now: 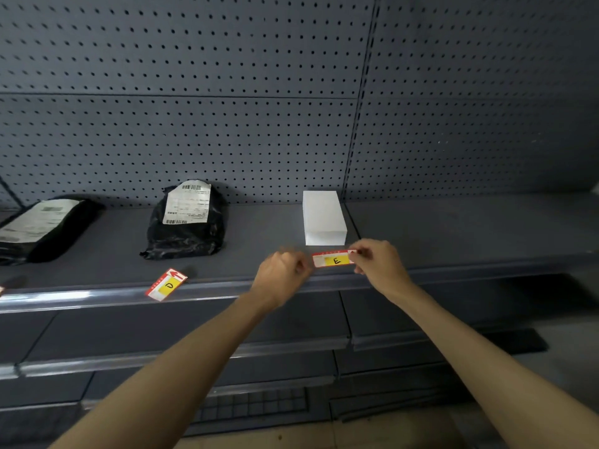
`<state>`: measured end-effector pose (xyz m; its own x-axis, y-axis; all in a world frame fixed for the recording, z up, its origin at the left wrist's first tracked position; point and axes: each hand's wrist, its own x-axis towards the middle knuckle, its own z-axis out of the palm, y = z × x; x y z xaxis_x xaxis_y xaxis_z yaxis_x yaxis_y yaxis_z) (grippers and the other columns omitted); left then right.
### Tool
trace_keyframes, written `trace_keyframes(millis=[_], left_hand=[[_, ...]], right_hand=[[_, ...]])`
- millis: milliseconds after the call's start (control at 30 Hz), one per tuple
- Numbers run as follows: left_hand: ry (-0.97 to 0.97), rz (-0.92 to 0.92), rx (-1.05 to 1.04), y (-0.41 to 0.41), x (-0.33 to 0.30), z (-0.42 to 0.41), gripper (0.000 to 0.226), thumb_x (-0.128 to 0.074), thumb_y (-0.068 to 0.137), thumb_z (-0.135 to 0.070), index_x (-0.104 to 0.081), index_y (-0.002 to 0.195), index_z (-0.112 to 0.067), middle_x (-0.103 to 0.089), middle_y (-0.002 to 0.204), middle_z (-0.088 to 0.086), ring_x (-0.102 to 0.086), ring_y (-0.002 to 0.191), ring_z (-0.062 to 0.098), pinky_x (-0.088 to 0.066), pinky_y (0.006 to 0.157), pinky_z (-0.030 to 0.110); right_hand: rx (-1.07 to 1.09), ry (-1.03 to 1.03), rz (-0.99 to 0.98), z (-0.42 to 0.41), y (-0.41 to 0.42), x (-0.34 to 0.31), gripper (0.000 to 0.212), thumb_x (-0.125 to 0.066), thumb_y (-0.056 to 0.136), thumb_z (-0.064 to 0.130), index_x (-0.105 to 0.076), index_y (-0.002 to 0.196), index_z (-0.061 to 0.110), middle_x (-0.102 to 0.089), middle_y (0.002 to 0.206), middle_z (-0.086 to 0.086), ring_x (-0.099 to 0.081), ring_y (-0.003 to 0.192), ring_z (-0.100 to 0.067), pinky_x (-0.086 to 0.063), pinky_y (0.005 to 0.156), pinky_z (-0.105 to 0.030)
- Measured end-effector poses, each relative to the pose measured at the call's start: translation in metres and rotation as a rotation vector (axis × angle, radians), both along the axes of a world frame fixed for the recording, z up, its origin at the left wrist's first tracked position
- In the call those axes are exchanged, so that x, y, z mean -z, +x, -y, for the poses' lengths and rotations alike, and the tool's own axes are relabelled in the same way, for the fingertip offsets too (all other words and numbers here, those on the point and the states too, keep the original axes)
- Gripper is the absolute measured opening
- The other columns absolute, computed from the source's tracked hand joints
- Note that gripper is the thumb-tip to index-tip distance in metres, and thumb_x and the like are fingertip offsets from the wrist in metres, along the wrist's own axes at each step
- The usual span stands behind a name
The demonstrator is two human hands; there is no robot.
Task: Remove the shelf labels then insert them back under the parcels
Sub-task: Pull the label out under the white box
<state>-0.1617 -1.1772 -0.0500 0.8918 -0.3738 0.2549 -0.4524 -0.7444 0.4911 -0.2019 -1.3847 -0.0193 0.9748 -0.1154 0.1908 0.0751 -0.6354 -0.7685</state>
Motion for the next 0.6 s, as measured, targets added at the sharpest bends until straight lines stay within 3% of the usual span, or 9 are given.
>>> trace_keyframes(millis=[133, 233, 433, 600], left_hand=[[0.223, 0.182, 0.031, -0.019, 0.026, 0.011, 0.017, -0.057, 0.087, -0.022, -0.064, 0.102, -0.016, -0.061, 0.11, 0.006, -0.055, 0.102, 0.026, -0.044, 0.088, 0.037], [0.331, 0.218, 0.0, -0.028, 0.04, 0.02, 0.029, -0.053, 0.088, -0.027, -0.059, 0.115, -0.017, -0.054, 0.117, 0.006, -0.051, 0.107, 0.027, -0.042, 0.092, 0.038], [0.329, 0.193, -0.05, -0.035, 0.05, 0.03, 0.04, -0.051, 0.091, -0.031, -0.049, 0.129, -0.017, -0.049, 0.128, 0.005, -0.048, 0.113, 0.024, -0.041, 0.1, 0.038], [0.3, 0.189, -0.099, -0.04, 0.051, 0.034, 0.037, -0.051, 0.09, -0.031, -0.054, 0.124, -0.015, -0.05, 0.124, 0.005, -0.047, 0.11, 0.024, -0.041, 0.098, 0.037]], right_hand=[[0.023, -0.065, 0.031, 0.019, -0.016, 0.006, 0.009, -0.06, 0.091, 0.006, -0.068, 0.095, 0.008, -0.063, 0.081, 0.0, -0.061, 0.066, -0.007, -0.048, 0.055, -0.009], [0.019, -0.123, 0.06, 0.027, -0.022, 0.008, 0.009, -0.059, 0.092, 0.006, -0.067, 0.096, 0.006, -0.063, 0.088, -0.005, -0.061, 0.07, -0.011, -0.049, 0.057, -0.012], [0.015, -0.162, 0.091, 0.036, -0.022, 0.009, 0.01, -0.059, 0.092, 0.007, -0.066, 0.099, 0.006, -0.062, 0.095, -0.005, -0.062, 0.086, -0.017, -0.054, 0.076, -0.026], [-0.005, -0.154, 0.089, 0.035, -0.018, 0.013, 0.008, -0.059, 0.092, 0.007, -0.066, 0.096, 0.007, -0.062, 0.093, -0.004, -0.06, 0.083, -0.015, -0.048, 0.07, -0.017]])
